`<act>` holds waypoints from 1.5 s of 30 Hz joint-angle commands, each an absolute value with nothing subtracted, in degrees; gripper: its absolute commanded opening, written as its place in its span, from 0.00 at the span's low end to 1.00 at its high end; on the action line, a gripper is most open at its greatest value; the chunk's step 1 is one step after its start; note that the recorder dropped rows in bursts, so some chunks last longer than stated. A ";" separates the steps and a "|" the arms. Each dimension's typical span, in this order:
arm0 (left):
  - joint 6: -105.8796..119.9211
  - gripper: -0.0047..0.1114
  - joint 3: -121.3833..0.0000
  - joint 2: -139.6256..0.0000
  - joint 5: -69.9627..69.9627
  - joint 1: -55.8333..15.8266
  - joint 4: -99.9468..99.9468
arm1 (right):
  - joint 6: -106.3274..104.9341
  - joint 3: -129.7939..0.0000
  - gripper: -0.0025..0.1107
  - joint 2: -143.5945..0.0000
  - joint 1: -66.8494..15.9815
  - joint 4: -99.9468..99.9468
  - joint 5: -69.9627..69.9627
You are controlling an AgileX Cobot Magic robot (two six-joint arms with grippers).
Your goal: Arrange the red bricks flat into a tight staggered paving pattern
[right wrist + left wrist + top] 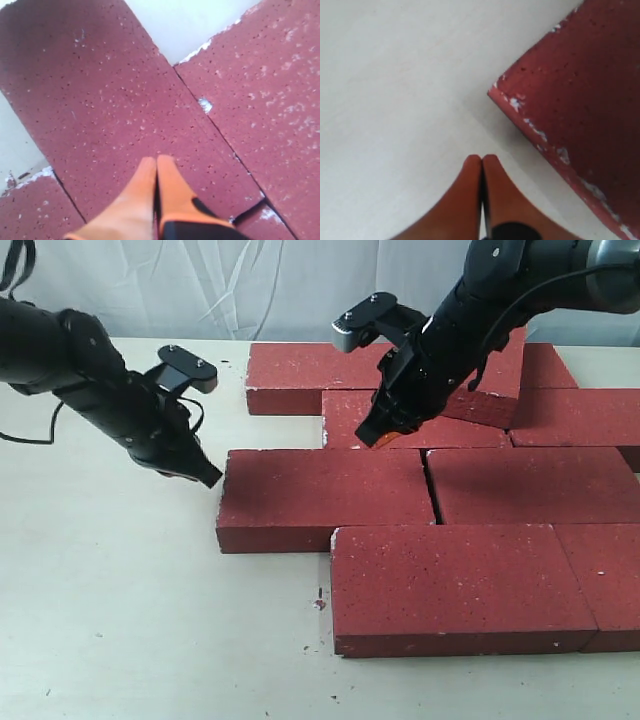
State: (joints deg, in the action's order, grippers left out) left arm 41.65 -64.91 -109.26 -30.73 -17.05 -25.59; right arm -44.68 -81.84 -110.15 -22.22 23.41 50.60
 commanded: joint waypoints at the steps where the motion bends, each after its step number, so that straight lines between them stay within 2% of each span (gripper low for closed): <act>1: 38.86 0.04 -65.14 -103.52 -30.09 -16.17 -29.37 | -42.95 -81.98 0.01 -106.26 -22.18 23.21 49.36; 5: 51.36 0.04 -65.14 -102.94 -16.74 -18.60 -40.01 | -42.92 -81.98 0.01 -105.85 -21.86 16.62 39.87; 8: 57.29 0.04 -66.58 -105.14 -6.52 -20.55 -49.21 | -31.22 -81.98 0.01 -105.64 -19.84 8.52 28.19; 14: 58.57 0.04 -80.89 -113.38 -22.98 -20.88 -50.12 | -17.70 -81.98 0.01 -105.64 -11.71 0.51 17.51; 22: 60.88 0.04 -97.41 -123.20 -23.48 -26.31 -59.12 | -14.19 -82.09 0.01 -106.66 2.32 2.40 21.98; 26: 60.19 0.04 -102.31 -126.68 -21.94 -30.35 -59.81 | -14.47 -84.19 0.01 -110.44 6.61 5.84 28.32; 29: 60.07 0.04 -105.97 -129.76 -16.89 -34.03 -60.70 | -14.47 -87.79 0.01 -115.14 7.42 6.11 34.11; 33: 59.97 0.04 -110.95 -134.91 -11.27 -36.44 -60.69 | -15.00 -90.17 0.01 -118.46 7.31 9.75 34.23; 37: 58.61 0.04 -114.42 -138.40 -6.55 -36.53 -60.68 | -15.00 -90.15 0.01 -120.39 7.31 10.24 33.70; 45: 57.36 0.04 -120.58 -144.04 -6.32 -36.53 -61.45 | -19.44 -90.15 0.01 -120.54 5.21 14.53 32.14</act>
State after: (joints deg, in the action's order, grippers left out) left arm 57.84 -119.48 -142.84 -6.92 -36.28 -60.38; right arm -18.34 -89.76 -120.73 6.27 14.28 33.24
